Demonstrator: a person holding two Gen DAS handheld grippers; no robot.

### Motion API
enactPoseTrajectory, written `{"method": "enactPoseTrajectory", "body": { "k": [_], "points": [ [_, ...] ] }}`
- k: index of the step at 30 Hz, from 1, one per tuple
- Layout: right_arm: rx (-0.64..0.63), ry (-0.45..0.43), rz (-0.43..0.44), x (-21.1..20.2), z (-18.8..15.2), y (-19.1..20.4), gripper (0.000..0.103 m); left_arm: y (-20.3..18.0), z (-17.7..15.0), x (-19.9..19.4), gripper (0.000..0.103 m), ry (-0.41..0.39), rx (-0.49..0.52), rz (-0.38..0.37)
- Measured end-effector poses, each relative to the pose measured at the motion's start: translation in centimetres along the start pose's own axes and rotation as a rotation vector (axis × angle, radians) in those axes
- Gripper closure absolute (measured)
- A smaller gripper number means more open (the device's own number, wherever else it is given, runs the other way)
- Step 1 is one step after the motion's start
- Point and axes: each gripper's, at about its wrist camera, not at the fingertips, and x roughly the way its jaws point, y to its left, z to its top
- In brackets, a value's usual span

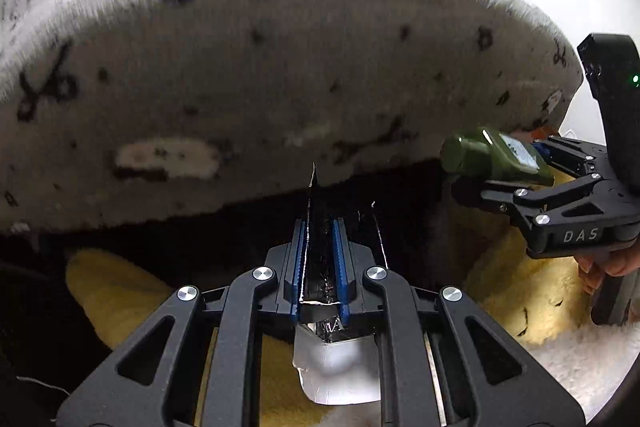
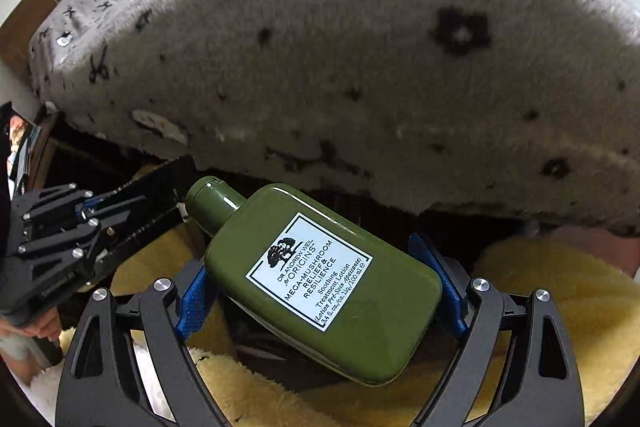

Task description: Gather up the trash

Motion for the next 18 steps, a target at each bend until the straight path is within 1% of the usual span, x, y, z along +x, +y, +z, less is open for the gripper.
{"method": "enactPoseTrajectory", "body": {
  "k": [4,8,13,18],
  "points": [
    [0.035,0.069,0.003,2.4,-0.6,-0.1,0.015,0.8,-1.1,3.0,0.091,0.076,-0.030,-0.019],
    [0.081,0.129,0.025,4.7,-1.1,-0.2,0.014,1.6,-1.5,5.9,0.091,0.145,-0.060,-0.040],
    [0.127,0.173,0.042,7.0,-1.3,-0.4,0.014,2.3,-1.9,9.2,0.091,0.226,-0.103,-0.079],
    [0.164,0.205,0.010,9.0,-1.6,-0.8,0.014,2.3,-2.4,12.0,0.091,0.300,-0.112,-0.104]
  ]
}}
